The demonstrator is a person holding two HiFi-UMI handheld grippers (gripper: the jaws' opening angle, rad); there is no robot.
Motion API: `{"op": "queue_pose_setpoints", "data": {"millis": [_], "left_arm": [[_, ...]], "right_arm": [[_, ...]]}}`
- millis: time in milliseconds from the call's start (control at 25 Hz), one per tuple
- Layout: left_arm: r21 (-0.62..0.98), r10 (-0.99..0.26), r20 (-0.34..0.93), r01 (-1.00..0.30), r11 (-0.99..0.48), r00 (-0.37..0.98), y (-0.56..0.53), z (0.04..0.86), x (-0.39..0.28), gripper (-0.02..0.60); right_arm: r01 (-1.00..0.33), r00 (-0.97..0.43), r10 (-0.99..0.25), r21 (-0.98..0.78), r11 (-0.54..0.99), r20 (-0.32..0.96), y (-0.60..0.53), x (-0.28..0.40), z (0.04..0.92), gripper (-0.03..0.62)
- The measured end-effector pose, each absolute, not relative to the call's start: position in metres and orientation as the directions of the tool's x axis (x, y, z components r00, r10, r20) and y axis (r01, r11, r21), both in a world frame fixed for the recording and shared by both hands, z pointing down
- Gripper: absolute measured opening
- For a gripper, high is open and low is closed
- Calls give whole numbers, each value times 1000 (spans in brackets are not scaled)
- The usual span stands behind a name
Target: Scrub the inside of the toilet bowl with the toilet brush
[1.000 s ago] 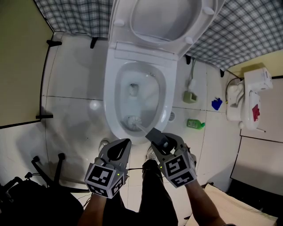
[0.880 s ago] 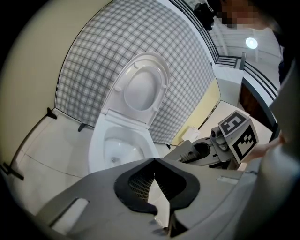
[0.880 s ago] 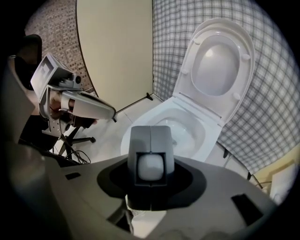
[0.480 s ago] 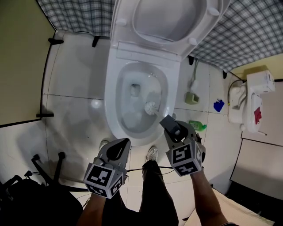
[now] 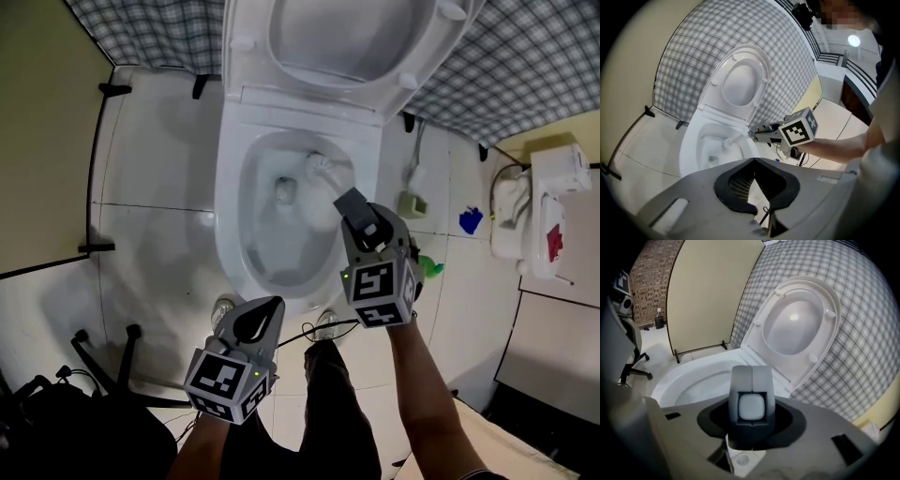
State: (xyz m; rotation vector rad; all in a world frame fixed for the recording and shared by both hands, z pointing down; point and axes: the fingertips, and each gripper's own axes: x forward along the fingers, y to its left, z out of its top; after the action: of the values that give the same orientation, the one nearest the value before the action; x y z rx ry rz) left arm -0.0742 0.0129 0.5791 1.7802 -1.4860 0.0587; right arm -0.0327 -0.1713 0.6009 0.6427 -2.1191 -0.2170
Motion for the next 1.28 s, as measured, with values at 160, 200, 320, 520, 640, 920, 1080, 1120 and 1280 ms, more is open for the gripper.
{"op": "queue_pose_setpoints", "data": {"millis": [160, 200, 320, 520, 640, 920, 1080, 1120, 1280], "left_arm": [[528, -808, 507, -849, 16, 299, 14, 580, -80, 2], [524, -808, 510, -851, 20, 295, 15, 580, -83, 2], [513, -807, 520, -857, 34, 279, 19, 582, -94, 2], [511, -804, 531, -858, 51, 268, 25, 589, -102, 2], [522, -803, 528, -851, 50, 276, 26, 591, -97, 2], [517, -806, 519, -855, 31, 285, 22, 588, -96, 2], [513, -805, 522, -858, 31, 283, 24, 589, -100, 2], [513, -805, 522, -858, 31, 283, 24, 589, -101, 2], [513, -802, 526, -858, 35, 282, 26, 591, -109, 2]], "right_arm": [[-358, -573, -515, 371, 857, 638, -172, -66, 596, 192], [-364, -590, -515, 364, 857, 622, -173, -74, 595, 191], [-358, -646, -487, 331, 873, 588, -169, -101, 590, 192], [-226, -738, -363, 299, 927, 569, -135, -137, 586, 192], [-187, -746, -349, 325, 927, 567, -125, -139, 592, 192], [-279, -669, -448, 358, 891, 593, -162, -118, 597, 192], [-328, -621, -478, 347, 878, 621, -174, -93, 600, 192], [-348, -608, -486, 340, 874, 628, -175, -86, 601, 192], [-386, -558, -501, 327, 862, 662, -176, -61, 603, 192]]}}
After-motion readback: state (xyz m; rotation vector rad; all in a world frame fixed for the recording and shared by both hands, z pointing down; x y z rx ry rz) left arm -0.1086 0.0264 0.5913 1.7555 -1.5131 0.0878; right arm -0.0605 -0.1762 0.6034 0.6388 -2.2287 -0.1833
